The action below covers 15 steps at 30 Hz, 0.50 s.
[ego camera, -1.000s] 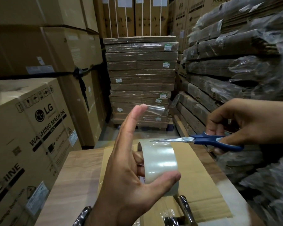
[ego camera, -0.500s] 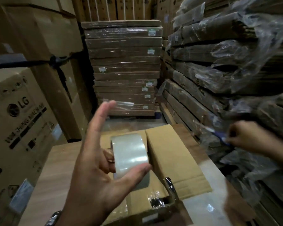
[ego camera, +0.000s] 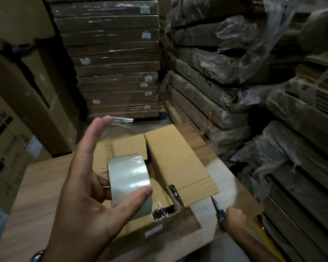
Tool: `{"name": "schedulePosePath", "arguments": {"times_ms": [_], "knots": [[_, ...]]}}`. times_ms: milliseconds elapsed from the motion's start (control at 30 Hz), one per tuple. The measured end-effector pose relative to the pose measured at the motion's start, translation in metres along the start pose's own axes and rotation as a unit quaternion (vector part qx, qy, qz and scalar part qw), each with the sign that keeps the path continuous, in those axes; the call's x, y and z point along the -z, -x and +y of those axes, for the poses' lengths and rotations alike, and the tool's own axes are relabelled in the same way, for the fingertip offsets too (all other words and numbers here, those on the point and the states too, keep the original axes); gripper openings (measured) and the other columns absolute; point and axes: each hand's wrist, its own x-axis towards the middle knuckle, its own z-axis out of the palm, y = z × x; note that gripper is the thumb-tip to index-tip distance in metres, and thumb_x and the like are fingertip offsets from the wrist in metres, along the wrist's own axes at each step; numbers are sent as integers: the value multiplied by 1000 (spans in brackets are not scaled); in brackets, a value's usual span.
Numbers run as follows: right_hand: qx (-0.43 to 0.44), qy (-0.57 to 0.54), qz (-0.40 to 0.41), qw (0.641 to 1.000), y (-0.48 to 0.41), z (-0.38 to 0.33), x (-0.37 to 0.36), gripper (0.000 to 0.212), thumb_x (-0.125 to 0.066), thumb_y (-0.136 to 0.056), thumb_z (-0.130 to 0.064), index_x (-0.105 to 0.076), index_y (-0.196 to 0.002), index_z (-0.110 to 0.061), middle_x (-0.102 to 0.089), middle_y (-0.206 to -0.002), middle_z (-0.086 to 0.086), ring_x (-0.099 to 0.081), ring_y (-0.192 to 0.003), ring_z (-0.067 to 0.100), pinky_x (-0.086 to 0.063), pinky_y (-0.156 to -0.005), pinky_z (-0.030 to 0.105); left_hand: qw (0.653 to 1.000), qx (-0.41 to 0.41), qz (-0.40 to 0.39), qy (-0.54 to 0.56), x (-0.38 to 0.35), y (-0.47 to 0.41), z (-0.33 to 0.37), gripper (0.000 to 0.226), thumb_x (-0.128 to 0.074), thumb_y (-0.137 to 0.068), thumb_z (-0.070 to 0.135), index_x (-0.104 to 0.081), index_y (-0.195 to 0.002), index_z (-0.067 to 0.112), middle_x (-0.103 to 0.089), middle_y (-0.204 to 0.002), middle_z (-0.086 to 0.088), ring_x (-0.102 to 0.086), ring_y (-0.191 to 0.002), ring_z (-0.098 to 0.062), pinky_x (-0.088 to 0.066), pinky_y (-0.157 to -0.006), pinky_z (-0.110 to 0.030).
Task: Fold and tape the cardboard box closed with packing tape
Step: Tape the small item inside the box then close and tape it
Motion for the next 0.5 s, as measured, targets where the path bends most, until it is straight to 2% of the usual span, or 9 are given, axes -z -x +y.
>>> {"name": "schedulePosePath", "arguments": {"times_ms": [100, 167, 233, 300, 367, 433, 500], "knots": [[32, 10, 21, 999, -1, -11, -7, 27, -50, -96, -33, -64, -107, -13, -68, -110, 4, -65, -104, 20, -50, -82, 26, 1000, -1, 22, 4, -1, 1, -4, 106, -80, -55, 40, -26, -146, 48, -51, -106, 48, -59, -54, -35, -56, -49, -37], [44, 11, 22, 999, 0, -17, -9, 27, -49, -96, -34, -65, -101, -13, -70, -106, 4, -66, -101, 20, -51, -79, 27, 1000, 0, 24, 2, 0, 2, -5, 106, -79, -56, 40, -26, -147, 46, -51, -106, 47, -57, -53, -36, -56, -49, -37], [54, 15, 16, 998, 0, -20, -11, 25, -51, -94, -34, -59, -80, -15, -70, -103, 5, -67, -99, 22, -50, -73, 28, 1000, -2, 27, 10, 1, 2, -6, 106, -80, -57, 38, -27, -148, 43, -51, -113, 45, -58, -55, -37, -56, -49, -39], [53, 11, 9, 999, 1, -21, -11, 40, -53, -92, -37, -37, -62, -18, -70, -103, 7, -67, -98, 23, -45, -67, 27, 999, -5, 30, 22, -1, 3, -8, 106, -81, -58, 34, -27, -148, 40, -50, -126, 39, -61, -57, -36, -57, -49, -39], [61, -17, 18, 998, 7, -18, -6, 44, -58, -89, -41, -32, -61, -19, -70, -105, 7, -66, -101, 24, -48, -71, 29, 999, -7, 27, 30, -3, 2, -9, 109, -87, -58, 25, -27, -148, 39, -52, -124, 40, -63, -57, -23, -57, -50, -31], [71, -38, 21, 997, 28, -19, 18, 42, -62, -86, -47, -39, -66, -18, -70, -103, 3, -65, -103, 19, -49, -76, 25, 999, -3, 25, 35, -5, 3, -10, 109, -87, -58, 12, -27, -146, 37, -53, -109, 48, -56, -47, -2, -50, -47, -13], [100, -114, 31, 988, 57, -26, 52, 38, -67, -83, -47, -56, -63, -16, -72, -77, -4, -68, -86, 8, -47, -69, 20, 999, -3, 33, 43, -8, 4, -14, 109, -87, -58, 6, -26, -144, 34, -51, -116, 47, -52, -45, 5, -45, -46, -7]]}}
